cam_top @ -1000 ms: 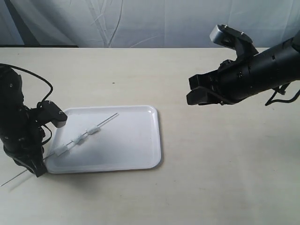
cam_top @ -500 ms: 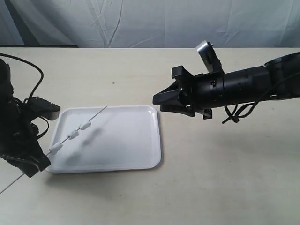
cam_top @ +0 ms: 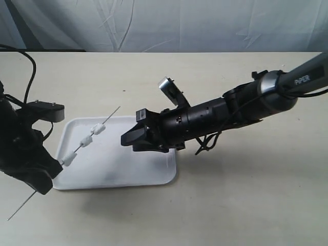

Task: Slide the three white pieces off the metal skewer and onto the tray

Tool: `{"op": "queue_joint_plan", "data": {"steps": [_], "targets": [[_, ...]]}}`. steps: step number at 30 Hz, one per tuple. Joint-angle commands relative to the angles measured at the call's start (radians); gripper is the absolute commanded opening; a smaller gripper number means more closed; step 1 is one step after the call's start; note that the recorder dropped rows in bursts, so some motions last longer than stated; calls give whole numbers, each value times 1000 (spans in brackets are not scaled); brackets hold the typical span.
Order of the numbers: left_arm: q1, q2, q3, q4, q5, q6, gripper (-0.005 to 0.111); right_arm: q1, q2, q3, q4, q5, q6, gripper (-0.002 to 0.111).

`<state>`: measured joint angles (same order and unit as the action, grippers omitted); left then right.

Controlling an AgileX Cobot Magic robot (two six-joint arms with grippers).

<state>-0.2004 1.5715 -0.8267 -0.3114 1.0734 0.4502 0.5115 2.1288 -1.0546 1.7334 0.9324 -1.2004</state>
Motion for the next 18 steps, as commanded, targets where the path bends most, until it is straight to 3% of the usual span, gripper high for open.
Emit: {"op": "queue_joint_plan", "data": {"steps": [1,18], "targets": [[-2,-45,1,-40,3,-2,0,32,39,-81,11,21,53,42],[-2,-51,5,-149,31,54,0,38,46,-157,11,24,86,42]]}}
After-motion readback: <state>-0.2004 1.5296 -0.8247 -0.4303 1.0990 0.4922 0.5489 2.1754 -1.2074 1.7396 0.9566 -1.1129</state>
